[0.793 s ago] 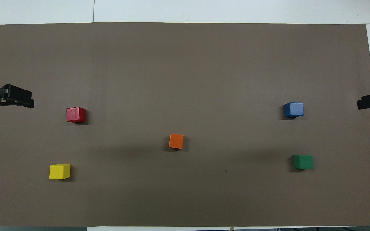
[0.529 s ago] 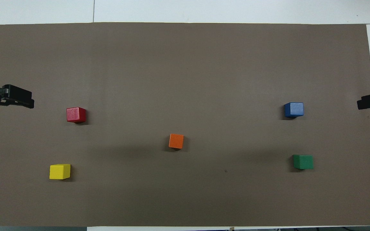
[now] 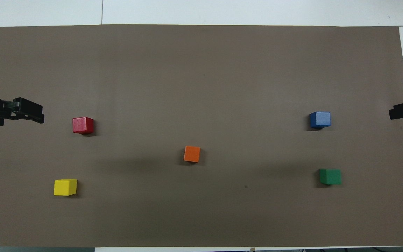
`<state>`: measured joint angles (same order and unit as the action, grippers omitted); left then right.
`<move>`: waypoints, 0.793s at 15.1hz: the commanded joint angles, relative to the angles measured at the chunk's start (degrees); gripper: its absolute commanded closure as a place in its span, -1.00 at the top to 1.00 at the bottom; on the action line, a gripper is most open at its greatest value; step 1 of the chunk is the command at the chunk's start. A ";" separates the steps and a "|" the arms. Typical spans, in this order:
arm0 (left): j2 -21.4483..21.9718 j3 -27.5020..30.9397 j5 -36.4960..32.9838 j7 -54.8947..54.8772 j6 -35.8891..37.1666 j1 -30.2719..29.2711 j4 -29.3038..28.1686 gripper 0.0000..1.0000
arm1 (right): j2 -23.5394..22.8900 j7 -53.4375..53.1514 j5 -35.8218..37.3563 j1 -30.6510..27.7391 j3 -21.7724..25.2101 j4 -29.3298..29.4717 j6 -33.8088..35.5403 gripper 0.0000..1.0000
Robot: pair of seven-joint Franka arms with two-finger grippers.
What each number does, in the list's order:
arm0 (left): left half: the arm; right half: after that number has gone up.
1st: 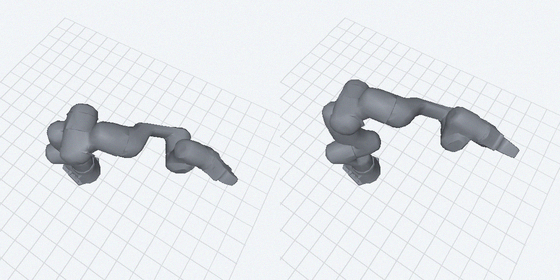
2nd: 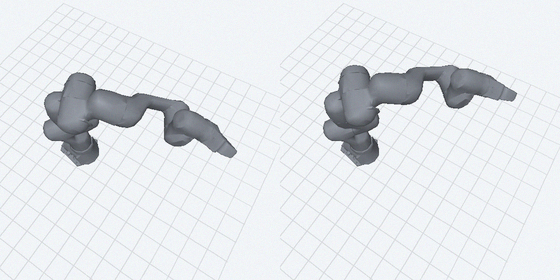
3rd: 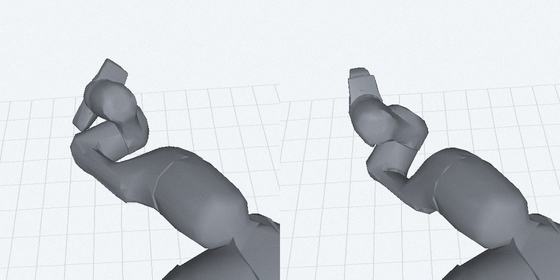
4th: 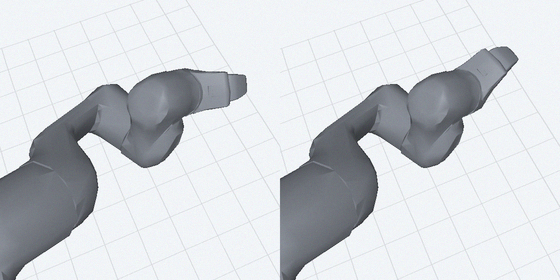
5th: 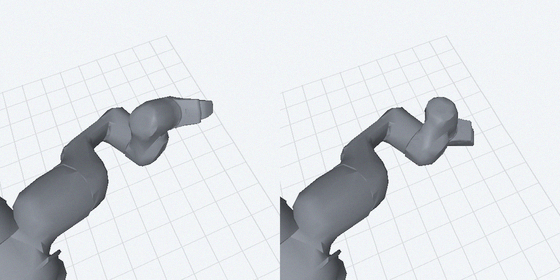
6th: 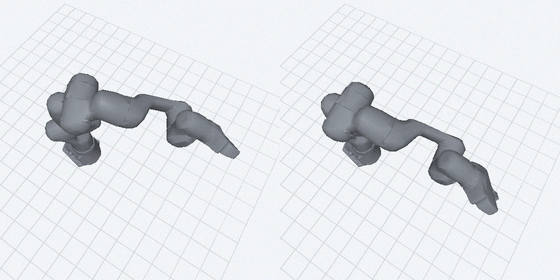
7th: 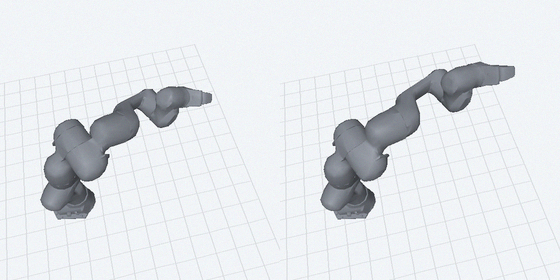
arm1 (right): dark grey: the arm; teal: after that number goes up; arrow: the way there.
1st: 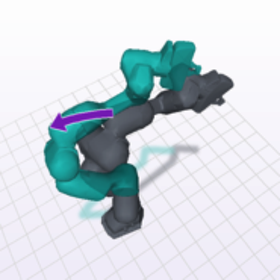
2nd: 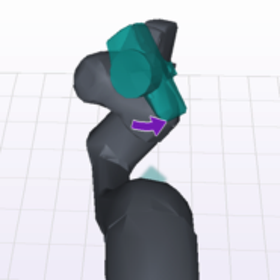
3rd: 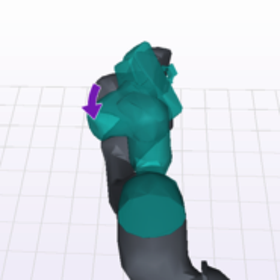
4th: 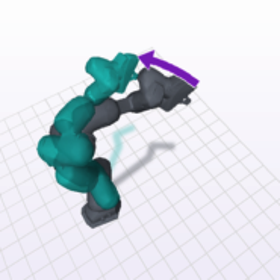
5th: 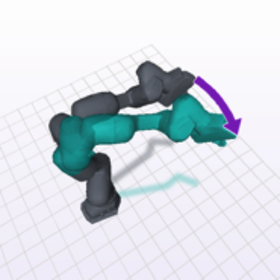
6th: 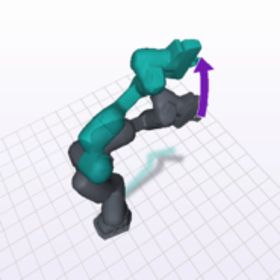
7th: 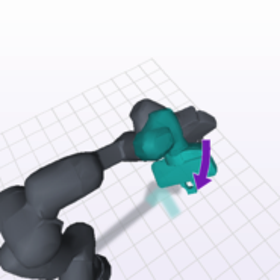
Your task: Transfer red block to right arm and stack on blue block
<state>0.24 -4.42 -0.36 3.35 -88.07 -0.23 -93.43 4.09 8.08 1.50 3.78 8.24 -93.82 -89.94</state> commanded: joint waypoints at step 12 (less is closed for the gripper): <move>-5.59 2.22 0.36 -0.45 -35.15 1.90 -23.82 1.00 | 4.17 -0.26 -21.16 -2.28 -0.60 -12.43 -4.01 1.00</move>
<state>-4.59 -3.73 -0.36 3.36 -120.37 0.09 -115.61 6.19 8.08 -15.12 2.52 8.32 -101.79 -91.43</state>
